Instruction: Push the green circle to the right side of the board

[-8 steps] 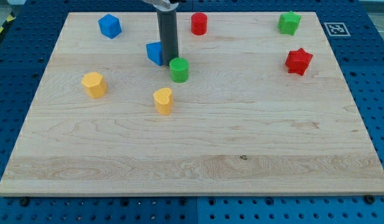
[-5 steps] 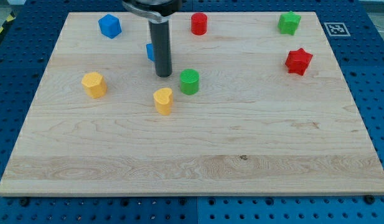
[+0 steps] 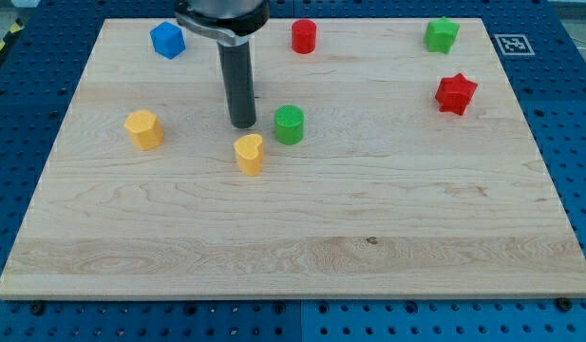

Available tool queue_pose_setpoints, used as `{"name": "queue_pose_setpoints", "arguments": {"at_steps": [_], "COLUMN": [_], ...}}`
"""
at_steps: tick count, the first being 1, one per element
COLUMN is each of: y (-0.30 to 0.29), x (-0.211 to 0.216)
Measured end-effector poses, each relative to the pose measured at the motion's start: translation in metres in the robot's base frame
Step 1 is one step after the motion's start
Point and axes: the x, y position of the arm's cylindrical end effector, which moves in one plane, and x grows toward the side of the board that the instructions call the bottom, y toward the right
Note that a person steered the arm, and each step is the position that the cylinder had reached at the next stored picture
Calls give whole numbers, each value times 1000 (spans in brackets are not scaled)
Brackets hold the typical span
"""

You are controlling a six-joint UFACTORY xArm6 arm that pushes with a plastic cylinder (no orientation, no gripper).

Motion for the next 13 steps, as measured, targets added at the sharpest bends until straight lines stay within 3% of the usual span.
{"name": "queue_pose_setpoints", "arguments": {"at_steps": [1, 3, 6, 10, 13], "y": [30, 111, 77, 83, 198], "x": [25, 27, 1, -17, -15]}}
